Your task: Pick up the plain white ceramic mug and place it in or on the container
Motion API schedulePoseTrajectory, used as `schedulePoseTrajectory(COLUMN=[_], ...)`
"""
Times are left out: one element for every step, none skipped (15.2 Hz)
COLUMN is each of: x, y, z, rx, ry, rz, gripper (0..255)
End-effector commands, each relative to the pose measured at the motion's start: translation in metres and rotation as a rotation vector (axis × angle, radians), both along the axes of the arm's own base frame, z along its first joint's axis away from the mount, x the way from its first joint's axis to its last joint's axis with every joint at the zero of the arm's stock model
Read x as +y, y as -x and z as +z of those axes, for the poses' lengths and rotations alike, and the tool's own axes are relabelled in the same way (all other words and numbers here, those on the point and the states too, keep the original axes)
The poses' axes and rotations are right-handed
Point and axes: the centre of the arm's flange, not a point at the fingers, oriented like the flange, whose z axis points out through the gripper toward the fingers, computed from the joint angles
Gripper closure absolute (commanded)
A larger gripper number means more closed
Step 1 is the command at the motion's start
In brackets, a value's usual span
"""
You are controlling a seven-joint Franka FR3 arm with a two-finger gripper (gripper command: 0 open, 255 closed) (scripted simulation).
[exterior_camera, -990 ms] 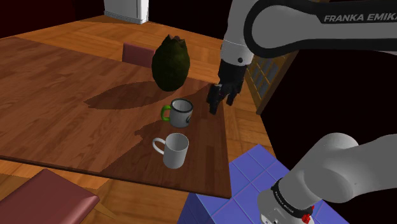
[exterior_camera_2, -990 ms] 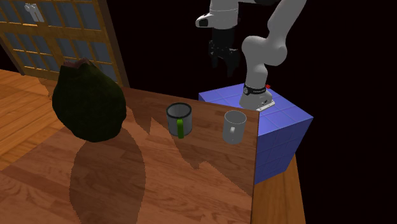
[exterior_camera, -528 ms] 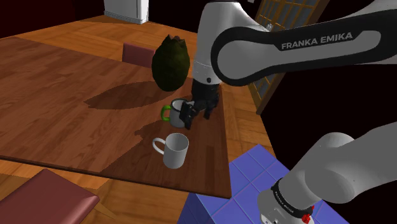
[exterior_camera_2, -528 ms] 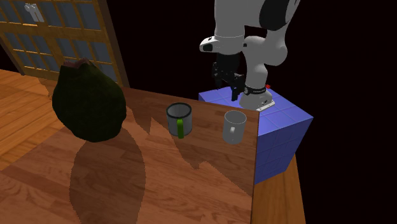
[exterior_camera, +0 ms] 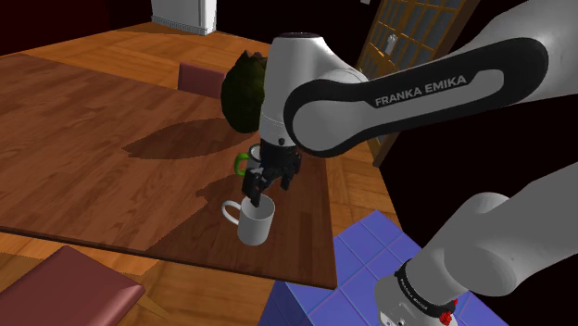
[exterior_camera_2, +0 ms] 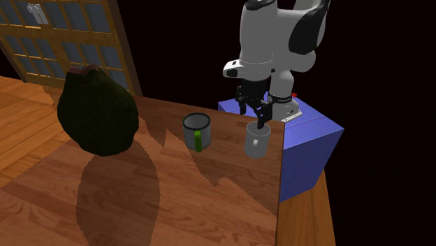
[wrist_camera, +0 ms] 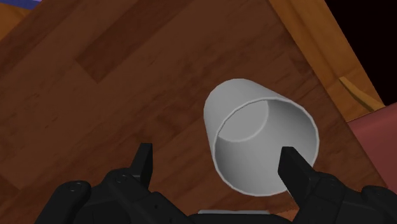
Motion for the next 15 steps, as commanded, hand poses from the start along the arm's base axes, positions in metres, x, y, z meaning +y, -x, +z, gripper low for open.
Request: schedulePoseTrajectory(x=[0.0,0.0,0.0,0.0,0.0,0.0,0.0,0.0,0.0,0.0,0.0,0.0,0.0,0.0,0.0], y=[0.0005,0.001,0.001,0.001,0.001,0.001,0.001,0.001,0.001,0.001,0.001,0.001,0.001,0.001,0.001], z=[-0.0107,-0.019,-0.019,-0.019,-0.019,-0.019,-0.019,-0.019,-0.019,-0.0189,-0.0189,-0.0189,-0.0189,-0.0189,-0.0189], rx=[-0.001,-0.001,-0.001,-0.001,-0.001,-0.001,-0.001,-0.001,-0.001,-0.001,-0.001,-0.001,-0.001,-0.001,-0.001], ry=[0.0,0.0,0.0,0.0,0.0,0.0,0.0,0.0,0.0,0.0,0.0,0.0,0.0,0.0,0.0], rz=[0.0,0.0,0.0,0.0,0.0,0.0,0.0,0.0,0.0,0.0,0.0,0.0,0.0,0.0,0.0], gripper=[0,0,0,0,0,0,0,0,0,0,255,255,255,255,255])
